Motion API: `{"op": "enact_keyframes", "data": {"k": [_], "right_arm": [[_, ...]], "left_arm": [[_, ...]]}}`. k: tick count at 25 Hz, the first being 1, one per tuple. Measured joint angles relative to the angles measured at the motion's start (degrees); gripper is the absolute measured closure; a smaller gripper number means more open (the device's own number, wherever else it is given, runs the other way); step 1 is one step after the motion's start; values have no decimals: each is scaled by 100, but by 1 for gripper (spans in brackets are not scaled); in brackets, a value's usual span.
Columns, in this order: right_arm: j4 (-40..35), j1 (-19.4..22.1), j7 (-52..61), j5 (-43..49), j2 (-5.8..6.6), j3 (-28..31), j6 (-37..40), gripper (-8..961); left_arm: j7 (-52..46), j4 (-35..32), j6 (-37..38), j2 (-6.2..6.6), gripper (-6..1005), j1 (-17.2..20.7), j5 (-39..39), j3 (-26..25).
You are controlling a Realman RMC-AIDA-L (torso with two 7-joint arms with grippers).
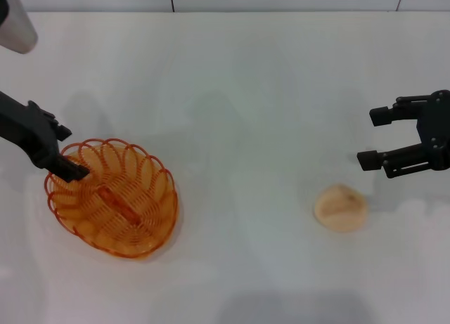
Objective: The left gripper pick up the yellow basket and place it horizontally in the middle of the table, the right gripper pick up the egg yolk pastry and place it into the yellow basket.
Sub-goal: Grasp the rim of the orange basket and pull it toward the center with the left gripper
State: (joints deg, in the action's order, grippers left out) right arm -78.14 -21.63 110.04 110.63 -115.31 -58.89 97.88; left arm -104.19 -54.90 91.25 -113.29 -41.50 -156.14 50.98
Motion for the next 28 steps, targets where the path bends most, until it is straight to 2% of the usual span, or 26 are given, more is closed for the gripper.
{"op": "enact_keyframes", "data": {"k": [8, 27, 28], "right_arm": [[0, 1, 0, 2, 0, 0, 11, 81], [-5, -7, 0, 3, 0, -14, 48, 81], [-6, -8, 0, 3, 0, -15, 48, 81]], "left_arm": [[21, 163, -159, -119, 193, 2, 23, 0], [-105, 180, -192, -133, 234, 171, 25, -62], [-124, 177, -217, -133, 274, 171, 32, -62]]}}
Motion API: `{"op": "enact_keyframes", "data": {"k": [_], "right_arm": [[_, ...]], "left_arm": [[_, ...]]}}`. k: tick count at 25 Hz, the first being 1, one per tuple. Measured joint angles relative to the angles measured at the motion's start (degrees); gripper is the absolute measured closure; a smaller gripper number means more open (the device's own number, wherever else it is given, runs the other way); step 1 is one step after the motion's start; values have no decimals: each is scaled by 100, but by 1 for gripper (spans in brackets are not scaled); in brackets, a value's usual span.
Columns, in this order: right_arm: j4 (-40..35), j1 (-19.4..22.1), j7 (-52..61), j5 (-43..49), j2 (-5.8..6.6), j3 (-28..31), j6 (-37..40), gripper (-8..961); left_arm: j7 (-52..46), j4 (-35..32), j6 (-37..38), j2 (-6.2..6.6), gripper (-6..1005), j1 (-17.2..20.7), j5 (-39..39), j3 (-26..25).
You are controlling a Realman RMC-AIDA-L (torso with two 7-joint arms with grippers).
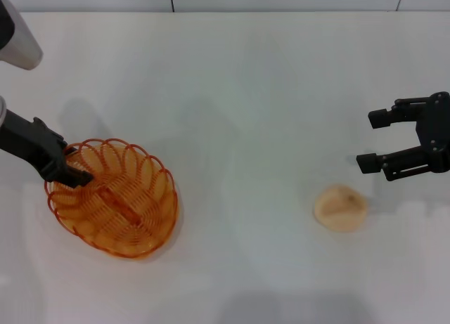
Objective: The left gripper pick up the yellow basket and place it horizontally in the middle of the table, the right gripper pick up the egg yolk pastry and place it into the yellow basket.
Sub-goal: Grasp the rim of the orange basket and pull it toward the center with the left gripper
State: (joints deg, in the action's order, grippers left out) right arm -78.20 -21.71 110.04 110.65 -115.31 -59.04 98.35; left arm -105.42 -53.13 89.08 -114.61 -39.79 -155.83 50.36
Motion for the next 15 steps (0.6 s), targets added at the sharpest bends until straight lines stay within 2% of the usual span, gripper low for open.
{"op": "enact_keyframes", "data": {"k": [7, 15], "right_arm": [[-3, 0, 3, 0, 0, -11, 0, 81], [-4, 0, 41, 0, 0, -11, 3, 80]], "left_arm": [[-69, -24, -175, 1, 575, -2, -2, 0], [-71, -1, -360, 2, 663, -3, -35, 36]]}}
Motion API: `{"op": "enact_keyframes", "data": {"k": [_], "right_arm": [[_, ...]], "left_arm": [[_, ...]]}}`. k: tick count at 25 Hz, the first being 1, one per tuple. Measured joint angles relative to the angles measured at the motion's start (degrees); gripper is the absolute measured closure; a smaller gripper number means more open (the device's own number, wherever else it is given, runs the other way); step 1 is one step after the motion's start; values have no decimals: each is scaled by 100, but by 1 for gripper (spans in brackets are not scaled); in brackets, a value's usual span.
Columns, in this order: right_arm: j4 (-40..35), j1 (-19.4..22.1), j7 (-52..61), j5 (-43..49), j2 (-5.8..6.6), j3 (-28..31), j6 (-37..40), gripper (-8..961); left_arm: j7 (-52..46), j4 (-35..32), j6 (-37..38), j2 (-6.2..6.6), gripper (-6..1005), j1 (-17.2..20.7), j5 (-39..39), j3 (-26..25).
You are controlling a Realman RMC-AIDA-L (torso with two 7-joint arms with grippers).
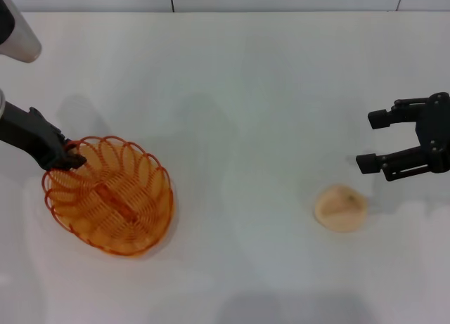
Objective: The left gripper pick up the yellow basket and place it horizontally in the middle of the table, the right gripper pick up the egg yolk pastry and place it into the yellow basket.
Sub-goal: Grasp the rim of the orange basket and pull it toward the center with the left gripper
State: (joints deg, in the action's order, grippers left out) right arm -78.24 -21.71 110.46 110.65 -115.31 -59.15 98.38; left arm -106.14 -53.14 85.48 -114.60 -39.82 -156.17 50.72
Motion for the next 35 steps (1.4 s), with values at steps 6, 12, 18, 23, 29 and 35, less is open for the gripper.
{"op": "enact_keyframes", "data": {"k": [6, 12, 18, 23, 29, 35], "right_arm": [[-52, -2, 52, 0, 0, -14, 5, 80], [-69, -6, 55, 0, 0, -17, 6, 80], [-69, -8, 55, 0, 0, -18, 6, 80], [-69, -8, 55, 0, 0, -17, 6, 80], [-70, -9, 55, 0, 0, -14, 5, 80], [-69, -12, 55, 0, 0, -16, -18, 80]], "left_arm": [[12, 5, -59, -36, 700, 0, -5, 8], [11, 5, -115, -51, 731, 0, -7, 15], [16, 5, -159, -69, 824, -7, -3, 20], [51, 20, -61, -70, 855, -45, 5, 37], [69, -146, 181, -71, 858, -48, 98, 33], [-84, -422, 448, -67, 878, -6, 288, -49]]}}
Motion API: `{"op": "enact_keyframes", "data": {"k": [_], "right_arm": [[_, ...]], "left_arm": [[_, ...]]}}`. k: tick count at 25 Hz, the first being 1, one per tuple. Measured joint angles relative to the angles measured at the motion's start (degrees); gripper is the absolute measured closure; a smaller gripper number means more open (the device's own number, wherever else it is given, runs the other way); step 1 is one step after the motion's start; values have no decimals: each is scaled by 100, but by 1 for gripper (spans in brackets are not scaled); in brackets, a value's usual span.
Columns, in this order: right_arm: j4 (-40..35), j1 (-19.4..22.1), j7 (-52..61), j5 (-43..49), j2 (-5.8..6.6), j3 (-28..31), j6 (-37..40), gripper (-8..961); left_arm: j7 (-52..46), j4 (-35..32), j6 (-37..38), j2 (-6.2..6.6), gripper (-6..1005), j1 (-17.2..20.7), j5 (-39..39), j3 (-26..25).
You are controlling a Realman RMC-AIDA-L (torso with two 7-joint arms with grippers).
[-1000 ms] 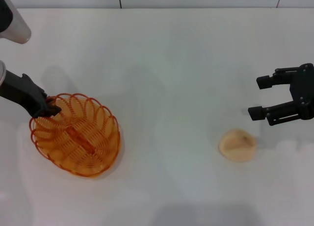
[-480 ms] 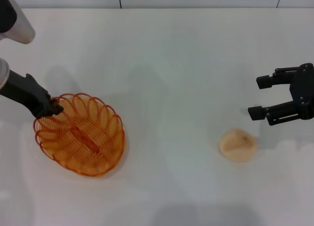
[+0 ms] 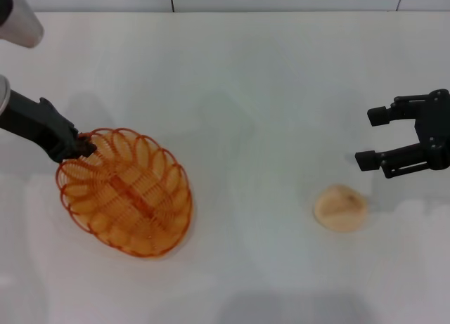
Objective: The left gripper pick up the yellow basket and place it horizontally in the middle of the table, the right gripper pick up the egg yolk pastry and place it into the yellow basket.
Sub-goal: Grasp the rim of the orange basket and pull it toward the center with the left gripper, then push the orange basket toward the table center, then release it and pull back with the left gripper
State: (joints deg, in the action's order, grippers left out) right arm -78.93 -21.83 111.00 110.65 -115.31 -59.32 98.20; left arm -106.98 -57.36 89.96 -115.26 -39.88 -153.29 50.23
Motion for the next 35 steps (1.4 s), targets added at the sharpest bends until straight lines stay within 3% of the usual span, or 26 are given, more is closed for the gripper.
{"op": "enact_keyframes", "data": {"k": [6, 18, 22, 28, 35], "right_arm": [[1, -51, 0, 0, 0, 9, -13, 80], [18, -119, 0, 0, 6, 45, -30, 81], [18, -136, 0, 0, 8, 44, -30, 81], [44, -188, 11, 0, 9, 43, -30, 81], [71, -252, 15, 2, 16, 43, -30, 80]], "left_arm": [[-165, -206, 404, 46, 891, -2, 441, -206], [-534, -249, 555, 32, 922, -31, 514, -233], [-653, -250, 663, 47, 922, -39, 616, -446], [-1370, -245, 689, 60, 923, -13, 692, -618], [-2153, -175, 725, -47, 922, 3, 768, -599]]}}
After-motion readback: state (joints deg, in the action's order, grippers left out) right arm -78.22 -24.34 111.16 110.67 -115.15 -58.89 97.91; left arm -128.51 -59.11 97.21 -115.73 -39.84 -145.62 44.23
